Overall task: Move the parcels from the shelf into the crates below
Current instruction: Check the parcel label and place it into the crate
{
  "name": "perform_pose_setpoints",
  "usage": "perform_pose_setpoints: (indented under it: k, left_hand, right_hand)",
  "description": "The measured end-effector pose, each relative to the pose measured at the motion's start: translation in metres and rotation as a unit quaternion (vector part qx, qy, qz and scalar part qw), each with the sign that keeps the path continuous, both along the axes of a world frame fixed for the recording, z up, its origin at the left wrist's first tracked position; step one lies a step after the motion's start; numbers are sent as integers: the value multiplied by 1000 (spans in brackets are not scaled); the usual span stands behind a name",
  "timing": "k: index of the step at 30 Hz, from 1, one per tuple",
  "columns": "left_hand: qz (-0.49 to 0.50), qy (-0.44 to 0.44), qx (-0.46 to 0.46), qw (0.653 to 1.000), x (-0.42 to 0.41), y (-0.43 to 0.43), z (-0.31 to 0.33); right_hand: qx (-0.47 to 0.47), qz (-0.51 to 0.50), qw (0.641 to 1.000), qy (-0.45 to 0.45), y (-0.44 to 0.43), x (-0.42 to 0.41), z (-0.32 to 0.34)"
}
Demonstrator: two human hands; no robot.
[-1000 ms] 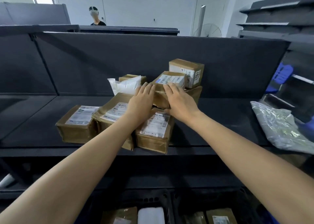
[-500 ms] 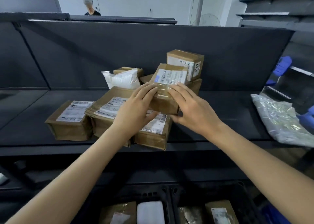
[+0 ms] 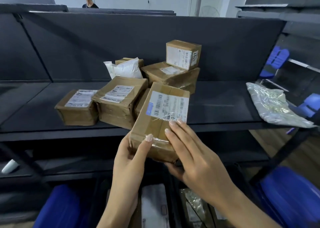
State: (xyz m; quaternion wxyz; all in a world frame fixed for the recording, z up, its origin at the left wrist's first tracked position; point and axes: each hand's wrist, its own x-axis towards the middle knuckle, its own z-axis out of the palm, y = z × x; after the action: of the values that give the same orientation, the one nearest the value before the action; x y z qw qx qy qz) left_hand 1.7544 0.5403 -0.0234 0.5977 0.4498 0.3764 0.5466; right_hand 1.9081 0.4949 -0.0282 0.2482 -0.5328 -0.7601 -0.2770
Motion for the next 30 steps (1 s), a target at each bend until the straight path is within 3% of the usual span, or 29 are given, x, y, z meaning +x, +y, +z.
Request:
perform_pose_setpoints:
  k: [3,6,8,12,16,19,21,25,30]
  left_hand:
    - [-13,-54,-42,998,-6,-12,-3]
    - [-23,-32,-47,998,-18,-16,-1]
    - [-34,-20,-37,999,-29,-15,2]
    - [-101,9,-14,995,-56,-9,14]
    - [-186,54,20,981,-76,-3,26]
    - [-228,62,28,971,-82,-1,33]
    - [-237,58,25,970,-85,0,36]
    - [-170,28,20,985,-81,-2,34]
    - [52,38,24,998,-65,-14,7]
  right_hand:
    - [-33,-15,999,16,-18,-11,-7]
    - [-100,-13,994,50,-33,-18,-4]
    - [-137,-12,985,108,-41,-16,6]
    - [-116,-48,959,253,-44,8,31]
    - [-181,-83,875,441,-36,36,51]
    - [-266,-7,779,568,-38,44,54]
    - [-282,35,763,581,-44,43,52]
    - [-235,34,765,599,-54,30,38]
    - [-154,-14,764,627,-59,6,13]
